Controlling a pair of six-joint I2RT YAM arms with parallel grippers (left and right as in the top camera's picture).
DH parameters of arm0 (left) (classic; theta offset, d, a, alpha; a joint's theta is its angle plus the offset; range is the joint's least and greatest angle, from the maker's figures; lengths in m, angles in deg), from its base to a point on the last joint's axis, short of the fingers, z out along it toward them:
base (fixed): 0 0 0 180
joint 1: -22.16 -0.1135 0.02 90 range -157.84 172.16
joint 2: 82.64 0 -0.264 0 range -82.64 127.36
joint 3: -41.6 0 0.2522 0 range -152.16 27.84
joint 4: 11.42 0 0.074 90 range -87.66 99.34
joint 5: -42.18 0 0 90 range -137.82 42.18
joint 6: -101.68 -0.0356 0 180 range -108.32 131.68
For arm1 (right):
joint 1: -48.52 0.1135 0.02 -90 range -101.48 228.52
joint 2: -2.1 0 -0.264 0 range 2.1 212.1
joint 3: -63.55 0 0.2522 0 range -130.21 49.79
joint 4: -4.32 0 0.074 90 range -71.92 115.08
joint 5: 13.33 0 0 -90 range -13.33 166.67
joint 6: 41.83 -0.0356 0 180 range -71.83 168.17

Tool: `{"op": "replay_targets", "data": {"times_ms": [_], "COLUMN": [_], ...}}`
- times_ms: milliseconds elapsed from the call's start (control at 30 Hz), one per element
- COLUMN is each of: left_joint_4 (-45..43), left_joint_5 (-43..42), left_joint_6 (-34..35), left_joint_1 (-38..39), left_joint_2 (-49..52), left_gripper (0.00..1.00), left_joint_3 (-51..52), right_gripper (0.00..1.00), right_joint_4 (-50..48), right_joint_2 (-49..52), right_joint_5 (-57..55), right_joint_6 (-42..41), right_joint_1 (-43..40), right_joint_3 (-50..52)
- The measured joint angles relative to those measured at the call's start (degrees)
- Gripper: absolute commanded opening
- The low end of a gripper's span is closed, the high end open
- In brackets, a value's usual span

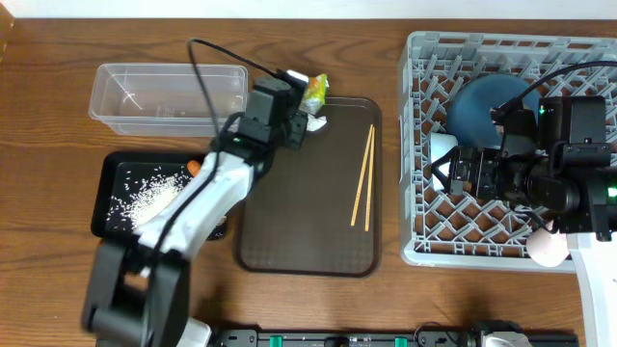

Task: Sort waste into correct bins and load items into the dishwasher rack
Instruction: 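Drop the wrapper into the clear plastic container with the left gripper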

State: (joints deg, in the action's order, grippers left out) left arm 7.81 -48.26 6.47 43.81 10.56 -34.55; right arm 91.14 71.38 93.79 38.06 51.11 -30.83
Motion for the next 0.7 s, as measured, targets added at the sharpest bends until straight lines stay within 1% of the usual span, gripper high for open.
{"op": "replay_targets", "data": {"times_ms": [100,200,333,500,533,567,600,633,700], "left_joint_4": [0.3,-1.2,-2.2,-2.3,-2.3,-2.4,-2.5,-2.5,-2.4], "left_joint_5": [5.0,9.1,12.0,13.9,14.1,14.3,14.4,14.4,14.4], "left_joint_6": [-1.3,-4.3,-10.4,-13.3,-13.8,-14.6,-15.1,-15.3,-15.8], "left_joint_1": [-0.2,-1.9,-6.4,-12.2,-13.0,-13.7,-14.1,-14.3,-14.3], "left_joint_2": [-2.0,-1.8,0.7,3.1,3.1,3.1,3.0,3.0,3.0], "left_gripper": [0.06,0.06,0.06,0.06,0.12,0.47,0.65,0.68,0.71], "left_joint_3": [0.0,0.0,0.0,0.0,0.0,0.0,0.0,0.0,0.0], "right_gripper": [0.99,0.99,0.99,0.99,0.99,0.99,0.99,0.99,0.99], "right_joint_4": [0.0,0.1,0.2,0.4,0.4,0.4,0.4,0.4,0.5], "right_joint_2": [0.0,0.0,0.0,0.0,0.0,0.0,0.0,0.0,0.0], "right_joint_5": [0.0,0.0,0.0,0.3,0.3,0.3,0.4,0.4,0.4], "right_joint_6": [0.0,0.0,0.0,0.0,0.0,0.0,0.0,0.0,0.0], "right_joint_1": [0.0,0.0,0.0,0.0,0.0,0.0,0.0,0.0,0.0], "right_joint_3": [0.0,0.0,0.0,0.0,0.0,0.0,0.0,0.0,0.0]}}
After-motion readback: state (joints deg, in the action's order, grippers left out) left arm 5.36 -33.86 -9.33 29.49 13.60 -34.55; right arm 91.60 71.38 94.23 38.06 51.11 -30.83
